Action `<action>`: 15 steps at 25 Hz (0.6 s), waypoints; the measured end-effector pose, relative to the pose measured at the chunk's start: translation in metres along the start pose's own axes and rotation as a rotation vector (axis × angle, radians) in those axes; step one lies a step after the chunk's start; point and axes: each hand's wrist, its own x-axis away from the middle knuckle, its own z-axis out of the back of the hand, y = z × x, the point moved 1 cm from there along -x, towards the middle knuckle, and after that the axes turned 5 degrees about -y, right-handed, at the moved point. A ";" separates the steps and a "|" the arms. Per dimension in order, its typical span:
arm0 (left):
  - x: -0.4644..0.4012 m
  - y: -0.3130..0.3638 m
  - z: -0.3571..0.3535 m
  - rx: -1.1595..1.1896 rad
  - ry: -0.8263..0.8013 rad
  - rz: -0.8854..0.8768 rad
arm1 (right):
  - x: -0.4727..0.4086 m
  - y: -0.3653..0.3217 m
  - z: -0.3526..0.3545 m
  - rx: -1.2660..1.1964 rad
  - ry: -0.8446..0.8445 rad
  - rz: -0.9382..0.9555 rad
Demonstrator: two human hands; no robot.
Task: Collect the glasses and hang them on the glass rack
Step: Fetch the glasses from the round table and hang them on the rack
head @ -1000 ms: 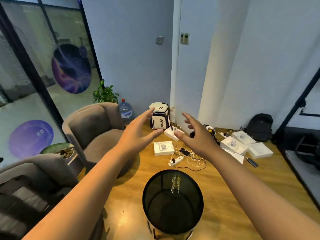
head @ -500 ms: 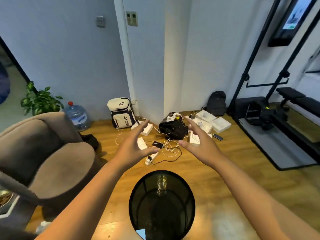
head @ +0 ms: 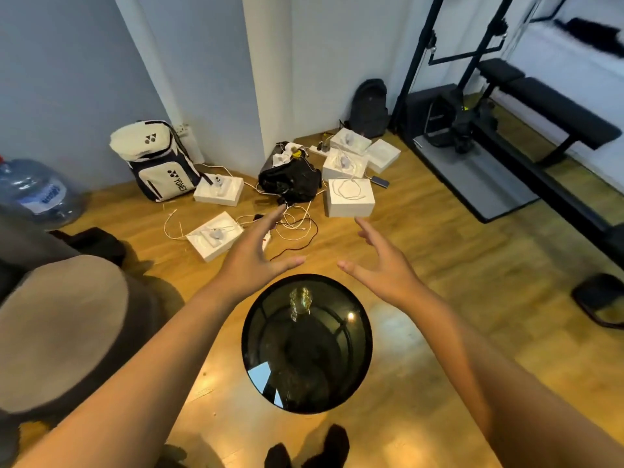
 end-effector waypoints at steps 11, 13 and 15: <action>-0.033 -0.149 -0.089 -0.017 -0.153 0.135 | -0.072 0.115 -0.087 -0.078 -0.108 -0.124; -0.037 -0.188 -0.116 0.002 -0.180 0.185 | -0.085 0.151 -0.115 -0.107 -0.159 -0.193; -0.038 -0.228 -0.145 0.001 -0.184 0.217 | -0.091 0.184 -0.143 -0.110 -0.185 -0.233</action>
